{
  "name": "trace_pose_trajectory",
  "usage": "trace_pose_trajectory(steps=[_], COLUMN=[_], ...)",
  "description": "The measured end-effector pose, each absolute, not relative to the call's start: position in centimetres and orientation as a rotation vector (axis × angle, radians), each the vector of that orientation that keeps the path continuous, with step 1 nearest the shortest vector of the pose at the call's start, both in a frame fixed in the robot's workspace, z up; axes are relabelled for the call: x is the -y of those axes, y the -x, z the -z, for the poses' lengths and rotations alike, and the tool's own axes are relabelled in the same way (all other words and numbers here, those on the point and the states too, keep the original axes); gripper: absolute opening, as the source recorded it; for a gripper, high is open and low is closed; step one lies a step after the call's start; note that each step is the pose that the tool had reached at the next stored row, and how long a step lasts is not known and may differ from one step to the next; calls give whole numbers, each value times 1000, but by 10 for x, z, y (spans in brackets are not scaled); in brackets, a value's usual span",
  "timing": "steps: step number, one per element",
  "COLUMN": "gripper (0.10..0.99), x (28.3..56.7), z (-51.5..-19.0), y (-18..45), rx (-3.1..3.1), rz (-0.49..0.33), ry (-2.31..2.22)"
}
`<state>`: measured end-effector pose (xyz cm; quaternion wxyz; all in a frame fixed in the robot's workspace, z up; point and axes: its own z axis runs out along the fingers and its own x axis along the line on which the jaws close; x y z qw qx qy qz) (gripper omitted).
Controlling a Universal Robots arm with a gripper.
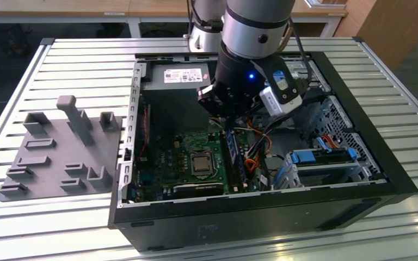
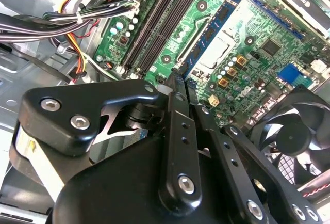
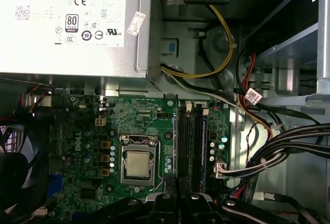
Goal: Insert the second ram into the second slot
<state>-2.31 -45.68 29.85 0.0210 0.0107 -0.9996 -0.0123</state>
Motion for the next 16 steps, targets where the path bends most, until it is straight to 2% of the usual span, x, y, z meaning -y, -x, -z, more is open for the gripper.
trace_pose_trajectory(steps=[16], gripper=[133], x=[457], z=[-293], y=[23], rx=[3098], rz=[39], ry=[-33])
